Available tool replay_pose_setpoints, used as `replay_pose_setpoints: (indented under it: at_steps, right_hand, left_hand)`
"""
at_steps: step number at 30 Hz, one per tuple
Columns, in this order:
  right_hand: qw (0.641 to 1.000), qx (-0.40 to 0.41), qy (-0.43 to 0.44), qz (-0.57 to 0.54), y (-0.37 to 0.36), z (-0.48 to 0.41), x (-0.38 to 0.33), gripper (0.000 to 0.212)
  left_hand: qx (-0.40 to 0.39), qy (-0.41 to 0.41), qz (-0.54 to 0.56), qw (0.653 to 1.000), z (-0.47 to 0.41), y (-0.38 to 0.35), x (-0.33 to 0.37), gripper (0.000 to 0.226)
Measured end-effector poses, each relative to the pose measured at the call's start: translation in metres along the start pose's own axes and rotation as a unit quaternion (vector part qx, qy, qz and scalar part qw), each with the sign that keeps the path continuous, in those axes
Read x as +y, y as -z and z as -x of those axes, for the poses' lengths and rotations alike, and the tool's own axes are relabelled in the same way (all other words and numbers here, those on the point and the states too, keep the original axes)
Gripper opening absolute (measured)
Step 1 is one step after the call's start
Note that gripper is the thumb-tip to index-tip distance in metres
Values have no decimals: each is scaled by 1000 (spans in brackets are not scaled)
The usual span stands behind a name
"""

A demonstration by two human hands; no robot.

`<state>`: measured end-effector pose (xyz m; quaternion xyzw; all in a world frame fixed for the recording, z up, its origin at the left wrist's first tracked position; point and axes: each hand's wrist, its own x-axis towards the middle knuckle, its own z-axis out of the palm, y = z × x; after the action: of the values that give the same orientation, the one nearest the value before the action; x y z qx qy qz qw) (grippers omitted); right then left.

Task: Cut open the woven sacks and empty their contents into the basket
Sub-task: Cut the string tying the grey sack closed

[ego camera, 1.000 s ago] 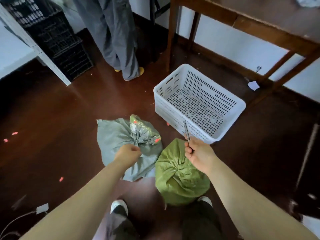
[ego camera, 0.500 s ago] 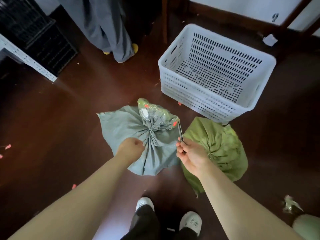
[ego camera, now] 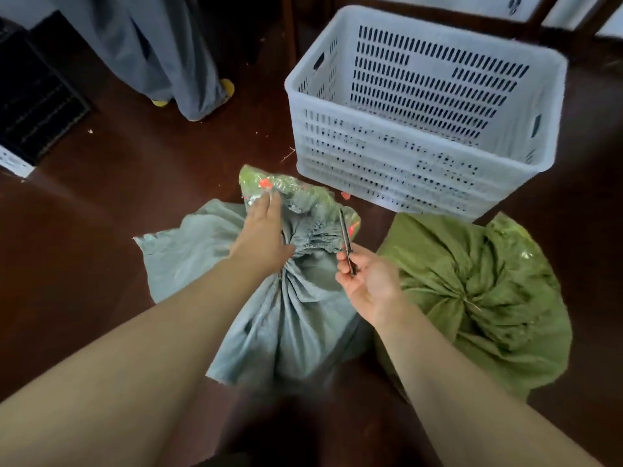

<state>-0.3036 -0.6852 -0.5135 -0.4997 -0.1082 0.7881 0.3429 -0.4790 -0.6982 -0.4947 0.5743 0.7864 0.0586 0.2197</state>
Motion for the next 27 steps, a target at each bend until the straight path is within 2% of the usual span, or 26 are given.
replay_pose_setpoints:
  at_steps: [2,5,10,13,16,17,18,22,25,27]
  right_hand:
    - [999,-8,32,12,3,-20,8,32]
    - [995,-46,83,26,9,-46,17,28]
    - [983,-121,132,46,21,-68,37,31]
    - [982,-123,133,54,25,-65,46,30]
    - [979,-127,147,58,29,-61,48,32]
    - [978,-127,154,62,30,-59,47,33]
    - [976,-127,162,68,30,-57,45,32]
    - [971,-132,187,75,27,-49,32,24]
    - [969,-149,190,45,19,-37,24,17]
    - [968,-152,189,69,17,-33,24,18]
  left_hand:
    - [-30,-37,-37,998,-15,-17,-9,112]
    - [-67,-40,-96,992,-32,-42,-20,126]
    - [-15,1,-127,992,-44,-70,-31,130]
    - [1,60,-181,982,-34,-72,-29,111]
    - [13,78,-252,964,-20,-70,-23,47]
    - [24,74,-256,964,-17,-69,-19,30]
    - [44,68,-245,966,-14,-66,-16,24]
    - [87,97,-118,984,-5,-25,-2,19]
    - [32,84,-97,991,3,7,13,17]
    - [4,71,-74,995,5,5,25,31]
